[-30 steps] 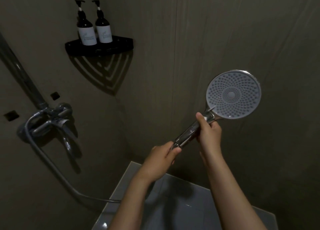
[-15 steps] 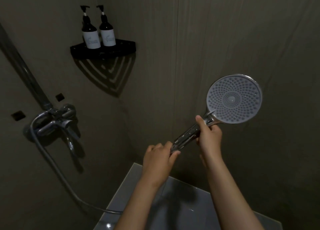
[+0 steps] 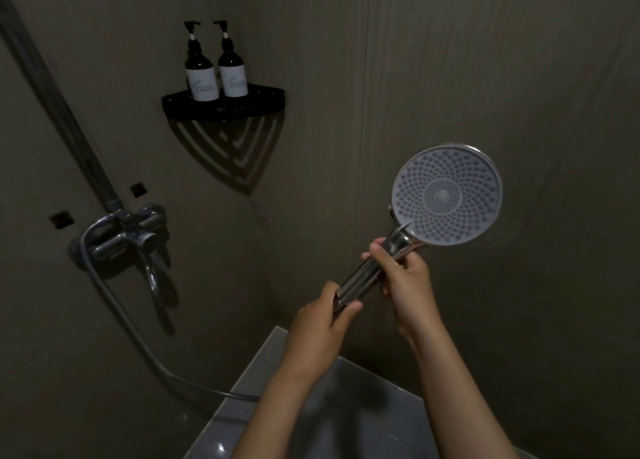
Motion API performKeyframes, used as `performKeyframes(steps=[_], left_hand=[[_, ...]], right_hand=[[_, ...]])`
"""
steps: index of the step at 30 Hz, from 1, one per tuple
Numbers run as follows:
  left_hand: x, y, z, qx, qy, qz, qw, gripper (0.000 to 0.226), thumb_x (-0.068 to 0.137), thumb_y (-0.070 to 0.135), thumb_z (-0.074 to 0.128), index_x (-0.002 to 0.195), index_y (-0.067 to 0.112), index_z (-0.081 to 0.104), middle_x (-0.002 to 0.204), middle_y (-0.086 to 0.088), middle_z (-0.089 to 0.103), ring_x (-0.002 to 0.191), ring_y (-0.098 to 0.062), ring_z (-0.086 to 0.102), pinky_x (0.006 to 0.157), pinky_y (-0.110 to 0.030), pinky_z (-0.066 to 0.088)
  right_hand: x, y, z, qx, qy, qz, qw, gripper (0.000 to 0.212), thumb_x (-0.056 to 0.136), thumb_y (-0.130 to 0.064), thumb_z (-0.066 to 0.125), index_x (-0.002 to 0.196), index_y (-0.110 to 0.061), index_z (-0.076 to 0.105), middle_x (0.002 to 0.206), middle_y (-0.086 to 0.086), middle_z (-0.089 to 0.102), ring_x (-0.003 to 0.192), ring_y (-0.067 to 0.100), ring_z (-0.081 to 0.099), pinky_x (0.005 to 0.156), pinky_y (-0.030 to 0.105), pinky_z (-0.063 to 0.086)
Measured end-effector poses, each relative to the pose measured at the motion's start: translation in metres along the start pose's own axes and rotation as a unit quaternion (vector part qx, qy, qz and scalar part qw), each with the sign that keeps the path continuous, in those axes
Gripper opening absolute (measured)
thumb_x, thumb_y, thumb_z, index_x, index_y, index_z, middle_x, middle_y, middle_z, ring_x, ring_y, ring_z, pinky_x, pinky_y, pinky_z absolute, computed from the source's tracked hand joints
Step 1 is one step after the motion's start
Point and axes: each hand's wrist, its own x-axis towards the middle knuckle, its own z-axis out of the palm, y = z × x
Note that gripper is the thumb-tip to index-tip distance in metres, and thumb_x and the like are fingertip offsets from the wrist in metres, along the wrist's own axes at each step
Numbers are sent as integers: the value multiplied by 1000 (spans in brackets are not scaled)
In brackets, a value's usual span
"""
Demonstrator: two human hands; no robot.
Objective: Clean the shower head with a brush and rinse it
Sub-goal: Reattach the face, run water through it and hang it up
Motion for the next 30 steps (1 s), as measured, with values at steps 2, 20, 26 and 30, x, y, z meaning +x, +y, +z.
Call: performKeyframes(steps=[2,20,26,30], left_hand=[[0,0,2,-56,-11,-14,998,17,93,38,51,83,27,43,57,8,44,54,-5,45,54,-29,32],[10,-31,-21,-259,-94,-100,956,15,98,17,46,101,8,58,81,1,57,70,-14,56,77,-34,47],[24,-65,-45,-296,-93,-109,944,16,96,6,48,111,5,54,86,2,56,70,-6,54,65,-15,49],[37,-94,-64,-305,-91,-106,942,9,94,5,52,103,6,55,85,-5,58,71,-7,54,65,-18,48]], right_hand=[[-1,-1,1,1,-35,-8,999,25,89,-15,60,114,-15,56,97,9,69,66,0,63,43,9,39],[16,52,41,-15,-88,61,994,16,86,-6,64,92,-13,51,77,13,63,55,12,64,44,20,48],[26,60,81,-13,-96,89,991,15,93,-21,55,86,-8,51,68,15,59,44,15,56,36,18,41],[37,60,107,16,-107,131,985,38,99,-40,35,91,-5,50,67,18,58,27,10,45,29,11,29]])
